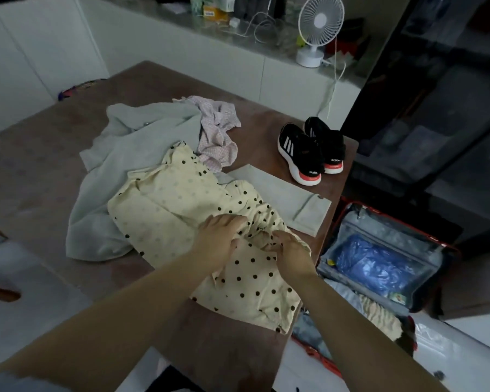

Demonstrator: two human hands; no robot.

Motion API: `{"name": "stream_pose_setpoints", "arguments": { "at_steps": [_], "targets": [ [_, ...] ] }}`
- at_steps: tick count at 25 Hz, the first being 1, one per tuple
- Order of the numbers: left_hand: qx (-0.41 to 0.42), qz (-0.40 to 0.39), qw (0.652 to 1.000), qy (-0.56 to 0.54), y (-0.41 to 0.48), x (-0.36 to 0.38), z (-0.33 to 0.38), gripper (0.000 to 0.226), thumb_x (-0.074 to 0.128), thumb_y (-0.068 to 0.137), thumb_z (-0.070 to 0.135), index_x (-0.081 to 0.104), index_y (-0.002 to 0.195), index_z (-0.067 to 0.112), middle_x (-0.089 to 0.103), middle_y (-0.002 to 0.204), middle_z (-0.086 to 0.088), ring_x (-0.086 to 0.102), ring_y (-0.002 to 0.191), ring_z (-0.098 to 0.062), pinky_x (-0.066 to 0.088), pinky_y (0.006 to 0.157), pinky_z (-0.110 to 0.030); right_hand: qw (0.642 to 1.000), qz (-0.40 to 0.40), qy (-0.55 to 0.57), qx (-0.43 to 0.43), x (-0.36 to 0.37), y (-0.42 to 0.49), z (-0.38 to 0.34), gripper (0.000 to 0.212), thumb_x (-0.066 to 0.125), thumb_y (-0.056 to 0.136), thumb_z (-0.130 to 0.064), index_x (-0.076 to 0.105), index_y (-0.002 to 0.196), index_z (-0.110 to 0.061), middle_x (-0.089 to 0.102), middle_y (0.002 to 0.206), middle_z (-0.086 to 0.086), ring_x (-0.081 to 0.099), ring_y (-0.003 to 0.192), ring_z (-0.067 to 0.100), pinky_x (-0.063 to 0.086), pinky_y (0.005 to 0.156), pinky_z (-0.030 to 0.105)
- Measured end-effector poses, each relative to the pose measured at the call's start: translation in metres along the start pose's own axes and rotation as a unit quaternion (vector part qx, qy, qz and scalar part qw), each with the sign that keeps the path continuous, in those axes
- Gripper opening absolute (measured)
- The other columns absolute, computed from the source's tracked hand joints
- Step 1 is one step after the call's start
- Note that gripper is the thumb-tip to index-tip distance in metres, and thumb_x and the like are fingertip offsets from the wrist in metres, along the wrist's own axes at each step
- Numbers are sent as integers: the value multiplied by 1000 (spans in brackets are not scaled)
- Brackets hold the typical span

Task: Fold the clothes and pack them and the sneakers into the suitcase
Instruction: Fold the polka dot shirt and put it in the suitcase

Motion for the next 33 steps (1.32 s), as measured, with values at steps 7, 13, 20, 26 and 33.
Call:
{"name": "stream_pose_setpoints", "arguments": {
  "at_steps": [7,13,20,26,33],
  "targets": [
    [155,-169,953,198,45,-1,-53,36,47,93,22,48,129,23,58,118,2,49,114,-20,16,102,-32,987,-32,-92,129,18,20,-20,30,51,89,-22,55,119,-23,62,115,4,59,103,24,43,76,30],
    [313,-214,919,108,10,-32,-88,22,42,95,24,60,107,22,62,106,6,51,109,-14,4,113,-34,975,-20,17,220,-6,23,-31,20,75,73,-16,66,88,-26,68,91,-8,64,85,13,48,74,20],
    [390,-366,838,105,-21,-48,-77,17,49,92,28,58,97,16,62,96,-3,56,88,-20,39,73,-28,951,0,177,253,-41,14,-44,12,73,76,-8,74,87,-10,65,72,-1,58,65,7,49,59,15],
    [245,-121,961,-40,43,-62,-54,24,54,91,33,59,113,23,58,112,7,54,98,-11,43,84,-26,939,139,232,213,-83,18,-33,9,63,86,-15,71,83,-13,60,56,-5,53,52,7,46,60,19],
    [38,-89,963,251,124,-65,-128,63,52,85,54,33,137,25,40,140,-3,36,129,-25,25,104,-38,872,234,229,363,-69,28,36,19,48,92,-12,62,83,-4,65,83,18,61,76,32,52,73,44]
  ]
}}
Point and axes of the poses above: each hand's wrist, its own y-axis towards the middle knuckle, its own x-axis out of the palm, z = x × y, the point moved 2 cm from there along y, towards the middle knuckle
